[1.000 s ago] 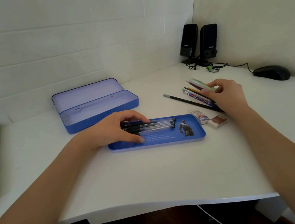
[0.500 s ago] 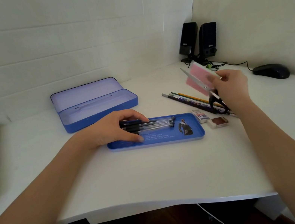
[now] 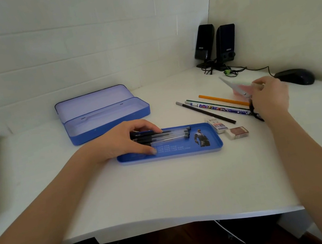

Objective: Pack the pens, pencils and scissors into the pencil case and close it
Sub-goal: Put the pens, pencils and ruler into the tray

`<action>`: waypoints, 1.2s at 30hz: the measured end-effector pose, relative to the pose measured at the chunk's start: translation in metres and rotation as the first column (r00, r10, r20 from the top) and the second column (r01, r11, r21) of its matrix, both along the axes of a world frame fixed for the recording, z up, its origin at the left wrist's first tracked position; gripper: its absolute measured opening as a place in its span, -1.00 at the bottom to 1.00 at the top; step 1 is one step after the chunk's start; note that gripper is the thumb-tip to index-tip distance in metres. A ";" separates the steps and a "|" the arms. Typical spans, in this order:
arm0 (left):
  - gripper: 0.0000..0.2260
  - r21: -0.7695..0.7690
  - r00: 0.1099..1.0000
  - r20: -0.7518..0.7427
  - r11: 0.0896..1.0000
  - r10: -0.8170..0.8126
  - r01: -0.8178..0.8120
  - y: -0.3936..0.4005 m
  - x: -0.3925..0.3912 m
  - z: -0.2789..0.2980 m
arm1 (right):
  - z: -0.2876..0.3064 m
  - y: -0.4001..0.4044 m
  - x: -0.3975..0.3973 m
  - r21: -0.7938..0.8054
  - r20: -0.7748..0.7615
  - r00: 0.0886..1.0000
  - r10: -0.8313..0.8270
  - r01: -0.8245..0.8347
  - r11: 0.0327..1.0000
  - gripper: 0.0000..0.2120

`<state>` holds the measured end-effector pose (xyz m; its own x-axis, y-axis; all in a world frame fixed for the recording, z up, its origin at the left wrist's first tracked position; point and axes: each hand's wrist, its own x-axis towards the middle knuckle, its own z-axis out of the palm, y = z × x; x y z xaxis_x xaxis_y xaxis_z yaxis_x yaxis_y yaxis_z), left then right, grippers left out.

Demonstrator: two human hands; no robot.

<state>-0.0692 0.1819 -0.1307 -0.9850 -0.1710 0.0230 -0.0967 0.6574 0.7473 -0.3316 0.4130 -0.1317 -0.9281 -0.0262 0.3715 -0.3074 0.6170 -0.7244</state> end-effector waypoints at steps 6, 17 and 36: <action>-0.64 0.011 1.000 -0.003 1.000 -0.004 0.004 0.000 0.000 0.000 | -0.008 0.001 0.001 0.377 0.084 0.993 -0.082 0.045 0.925 -0.70; -0.63 0.026 1.000 0.002 1.000 0.000 0.000 0.000 0.001 0.001 | 0.001 -0.024 0.030 0.583 0.004 0.887 0.461 -0.377 0.720 -0.65; -0.73 0.048 1.000 0.003 0.999 -0.011 0.011 -0.002 -0.001 -0.001 | 0.009 -0.041 0.056 0.486 -0.163 0.829 0.536 -0.405 0.774 -0.84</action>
<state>-0.0702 0.1803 -0.1318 -0.9869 -0.1608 0.0114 -0.0924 0.6221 0.7775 -0.2755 0.3723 -0.1230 -0.6147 -0.6426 0.4574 -0.7847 0.5572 -0.2716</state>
